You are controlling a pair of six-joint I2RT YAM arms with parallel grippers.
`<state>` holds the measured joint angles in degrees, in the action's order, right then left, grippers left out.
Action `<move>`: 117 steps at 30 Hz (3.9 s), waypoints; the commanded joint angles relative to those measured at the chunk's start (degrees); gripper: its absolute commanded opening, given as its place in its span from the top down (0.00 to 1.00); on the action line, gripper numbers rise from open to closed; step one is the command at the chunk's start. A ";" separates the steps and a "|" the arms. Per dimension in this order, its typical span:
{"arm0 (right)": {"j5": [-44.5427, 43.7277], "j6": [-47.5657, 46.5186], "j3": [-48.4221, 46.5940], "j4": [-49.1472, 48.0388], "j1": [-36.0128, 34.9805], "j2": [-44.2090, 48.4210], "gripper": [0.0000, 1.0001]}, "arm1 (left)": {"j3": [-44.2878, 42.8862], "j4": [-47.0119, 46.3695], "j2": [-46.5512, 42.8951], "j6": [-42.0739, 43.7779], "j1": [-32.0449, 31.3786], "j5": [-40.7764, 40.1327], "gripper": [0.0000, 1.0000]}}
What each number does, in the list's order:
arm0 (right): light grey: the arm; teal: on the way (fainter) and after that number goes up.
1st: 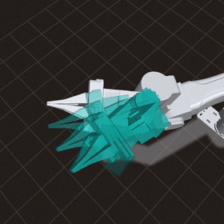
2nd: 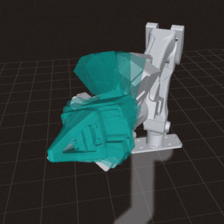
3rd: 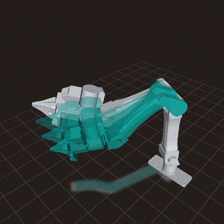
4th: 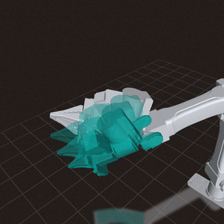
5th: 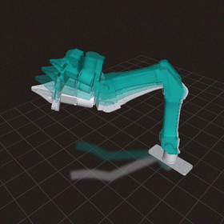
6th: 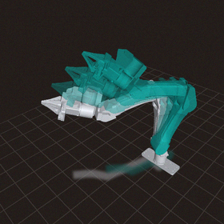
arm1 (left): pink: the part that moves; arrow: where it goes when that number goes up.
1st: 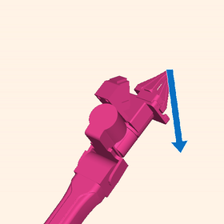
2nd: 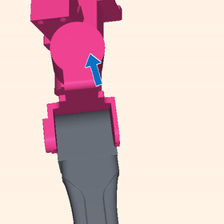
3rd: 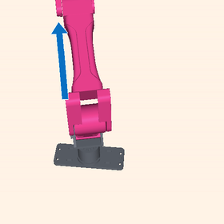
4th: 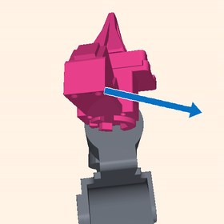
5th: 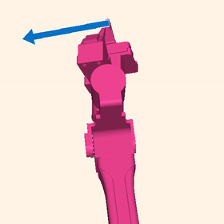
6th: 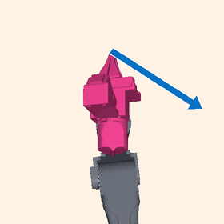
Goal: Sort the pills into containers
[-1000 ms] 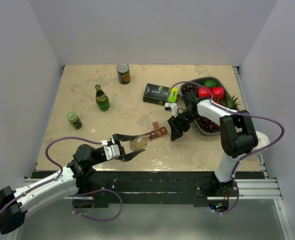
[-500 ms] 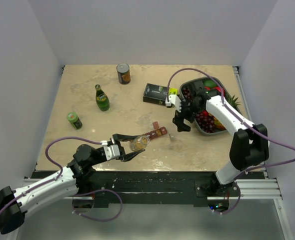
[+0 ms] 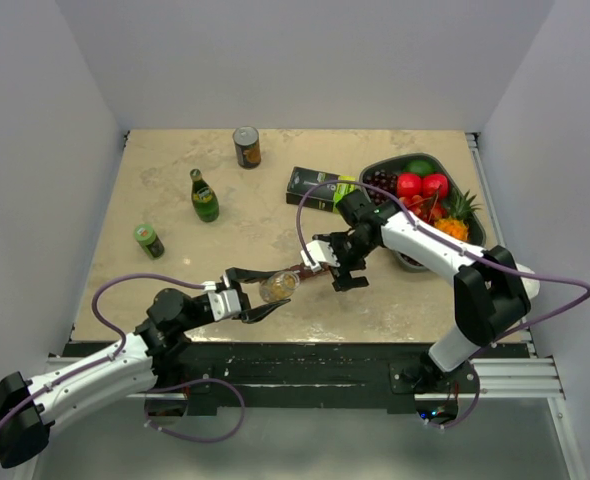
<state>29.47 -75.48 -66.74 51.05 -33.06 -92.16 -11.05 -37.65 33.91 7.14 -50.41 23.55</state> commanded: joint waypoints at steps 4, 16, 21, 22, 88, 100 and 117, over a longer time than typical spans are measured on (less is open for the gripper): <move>-6.18 2.18 4.33 -9.56 -0.60 1.72 0.04 | -2.49 -1.90 0.28 0.86 -0.47 -1.49 1.00; -9.35 2.71 6.27 -13.43 -0.69 -0.03 0.04 | -3.72 0.30 1.51 0.16 -0.39 -2.81 1.00; -10.84 3.67 6.27 -14.13 -0.69 -1.26 0.06 | -3.72 0.38 1.51 0.16 -0.47 -2.81 1.00; -11.02 3.85 6.27 -14.31 -0.69 -1.35 0.07 | -3.63 0.30 1.51 0.16 -0.39 -2.90 1.00; 49.63 57.02 -30.64 -18.17 6.17 5.68 0.66 | -10.83 -41.89 26.99 -17.24 5.33 -7.64 1.00; 49.89 60.63 -30.12 -20.98 3.79 5.59 0.65 | -12.77 -43.91 30.25 -17.68 5.33 -7.29 1.00; 48.66 61.16 -26.42 -22.04 1.68 5.85 0.61 | -12.42 -44.79 29.55 -18.12 5.41 -8.08 1.00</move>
<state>77.54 -15.16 -93.82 30.33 -31.11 -88.33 -21.54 -71.09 64.25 -11.00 -45.39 16.27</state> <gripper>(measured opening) 0.458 0.572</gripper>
